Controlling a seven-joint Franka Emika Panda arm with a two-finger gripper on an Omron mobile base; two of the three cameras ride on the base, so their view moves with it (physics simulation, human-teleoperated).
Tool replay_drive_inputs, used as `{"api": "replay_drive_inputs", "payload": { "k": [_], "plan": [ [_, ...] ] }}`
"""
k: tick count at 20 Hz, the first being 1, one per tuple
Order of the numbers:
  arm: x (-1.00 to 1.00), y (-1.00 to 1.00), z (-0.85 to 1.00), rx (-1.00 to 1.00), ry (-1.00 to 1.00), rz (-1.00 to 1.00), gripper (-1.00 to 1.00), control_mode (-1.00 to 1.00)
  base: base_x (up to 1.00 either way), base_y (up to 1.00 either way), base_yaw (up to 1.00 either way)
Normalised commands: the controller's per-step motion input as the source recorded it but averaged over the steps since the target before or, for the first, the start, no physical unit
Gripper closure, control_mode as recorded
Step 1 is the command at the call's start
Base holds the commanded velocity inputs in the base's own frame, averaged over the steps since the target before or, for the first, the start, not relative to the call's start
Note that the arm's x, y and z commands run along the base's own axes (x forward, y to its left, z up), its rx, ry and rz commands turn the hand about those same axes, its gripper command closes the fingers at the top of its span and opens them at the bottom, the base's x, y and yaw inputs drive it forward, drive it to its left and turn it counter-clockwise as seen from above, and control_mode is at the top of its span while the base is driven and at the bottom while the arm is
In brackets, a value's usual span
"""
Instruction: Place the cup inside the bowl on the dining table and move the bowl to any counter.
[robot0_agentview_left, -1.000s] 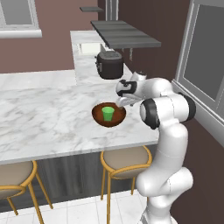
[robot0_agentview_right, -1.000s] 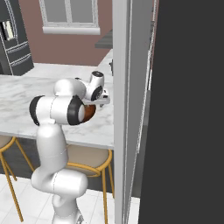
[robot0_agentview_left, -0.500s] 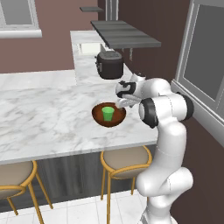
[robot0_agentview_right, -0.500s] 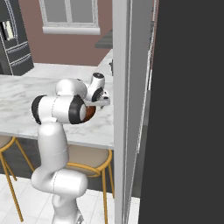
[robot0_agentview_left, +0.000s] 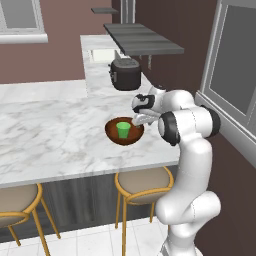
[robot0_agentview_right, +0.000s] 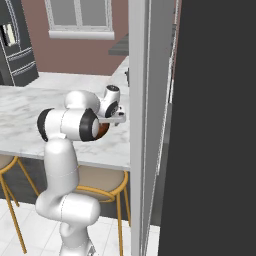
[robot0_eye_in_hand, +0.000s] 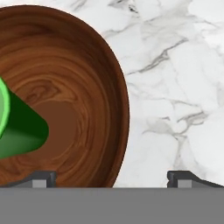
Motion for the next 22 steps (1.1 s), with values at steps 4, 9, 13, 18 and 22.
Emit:
{"api": "replay_drive_inputs", "payload": {
  "k": [4,9,13,18,22],
  "plan": [
    [0.00,0.00,-0.03,0.00,0.02,0.00,-1.00,-1.00,0.00,0.00,0.00],
    [0.00,0.00,-0.01,0.00,0.03,0.00,-1.00,-1.00,0.00,0.00,0.00],
    [0.00,0.00,-0.11,0.00,0.02,0.00,-1.00,-1.00,0.00,0.00,0.00],
    [0.00,0.01,-0.10,0.00,0.01,0.00,-1.00,-1.00,0.00,0.00,0.00],
    [0.00,0.00,-0.04,0.00,0.00,0.00,-1.00,-1.00,0.00,0.00,0.00]
  ]
}}
